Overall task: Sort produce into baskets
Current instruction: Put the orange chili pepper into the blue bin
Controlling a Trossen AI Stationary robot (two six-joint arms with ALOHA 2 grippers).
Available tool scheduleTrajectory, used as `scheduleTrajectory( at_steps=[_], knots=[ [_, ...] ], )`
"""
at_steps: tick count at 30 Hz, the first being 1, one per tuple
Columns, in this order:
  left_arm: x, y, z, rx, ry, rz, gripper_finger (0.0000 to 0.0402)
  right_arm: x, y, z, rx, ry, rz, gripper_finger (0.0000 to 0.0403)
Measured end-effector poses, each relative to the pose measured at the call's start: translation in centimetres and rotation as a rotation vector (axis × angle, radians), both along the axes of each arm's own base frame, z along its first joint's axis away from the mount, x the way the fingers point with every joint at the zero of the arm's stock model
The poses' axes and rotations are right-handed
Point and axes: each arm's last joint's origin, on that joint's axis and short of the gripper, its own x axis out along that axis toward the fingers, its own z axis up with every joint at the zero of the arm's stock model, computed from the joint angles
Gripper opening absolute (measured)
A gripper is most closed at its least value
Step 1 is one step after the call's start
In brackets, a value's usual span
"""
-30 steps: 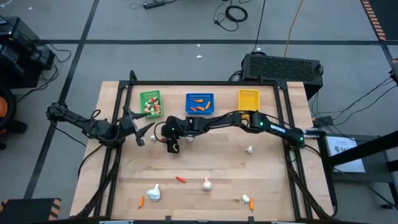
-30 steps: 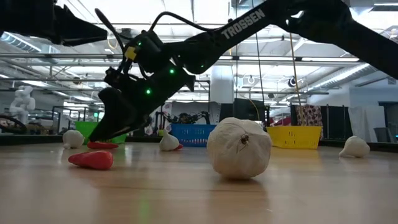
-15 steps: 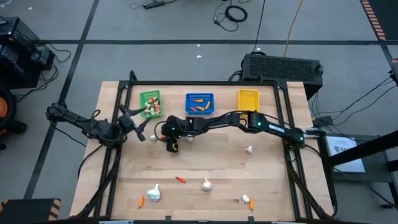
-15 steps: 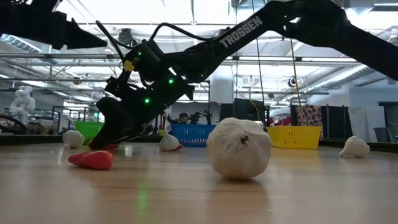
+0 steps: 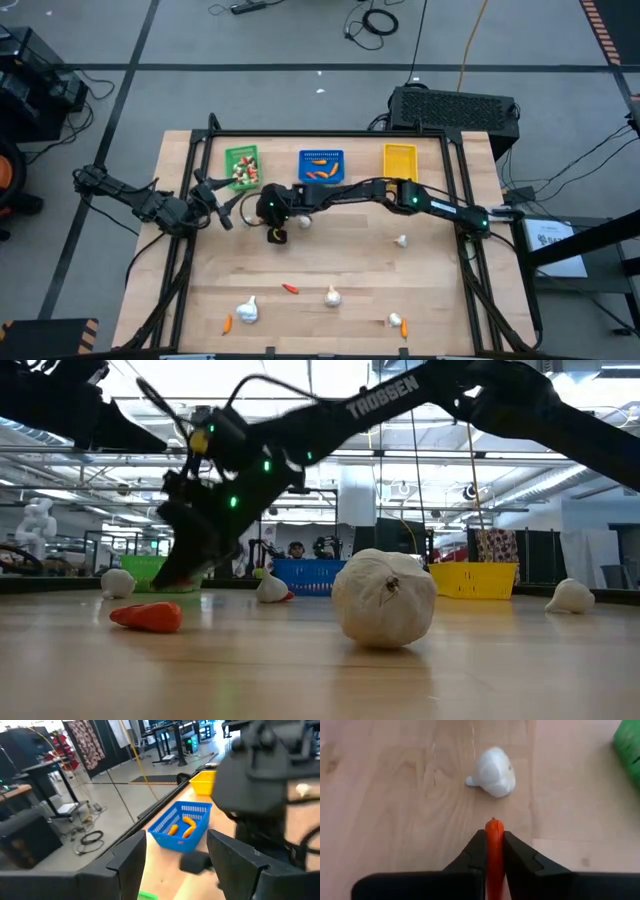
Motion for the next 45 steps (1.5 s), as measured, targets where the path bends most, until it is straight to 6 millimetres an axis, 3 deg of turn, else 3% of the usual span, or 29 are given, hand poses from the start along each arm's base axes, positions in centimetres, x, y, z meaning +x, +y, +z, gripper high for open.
scheduleTrajectory(
  at_steps=[7, 15, 20, 26, 31, 38, 45],
  knots=[
    [0.0, -0.1, 0.0, -0.06, -0.029, -0.014, 0.0217, -1.0, -2.8, 3.5, -0.018, 0.119, -0.016, 0.0042],
    [-0.1, -0.1, -0.9, -0.155, -0.005, -0.035, 0.0217, -4.8, -7.3, 9.6, -0.017, 0.175, -0.097, 0.0042],
    [-0.2, -0.1, -1.2, -0.215, -0.001, -0.051, 0.0217, -6.9, -10.2, 11.8, -0.01, 0.199, -0.153, 0.0043],
    [0.0, -0.1, -1.4, -0.27, 0.001, -0.067, 0.0217, -9.2, -14.6, 10.9, 0.033, 0.293, -0.294, 0.0043],
    [-0.1, 0.1, -1.9, -0.277, 0.042, -0.051, 0.0217, -10.6, -16.6, 8.7, 0.079, 0.382, -0.406, 0.0043],
    [-0.1, 0.3, -1.9, -0.277, 0.05, -0.031, 0.0217, -11.3, -16.7, 6.6, 0.107, 0.462, -0.421, 0.0054],
    [0.0, 0.5, -2.0, -0.283, 0.052, -0.023, 0.0217, -11.4, -16.7, 6.3, 0.127, 0.471, -0.459, 0.0104]
  ],
)
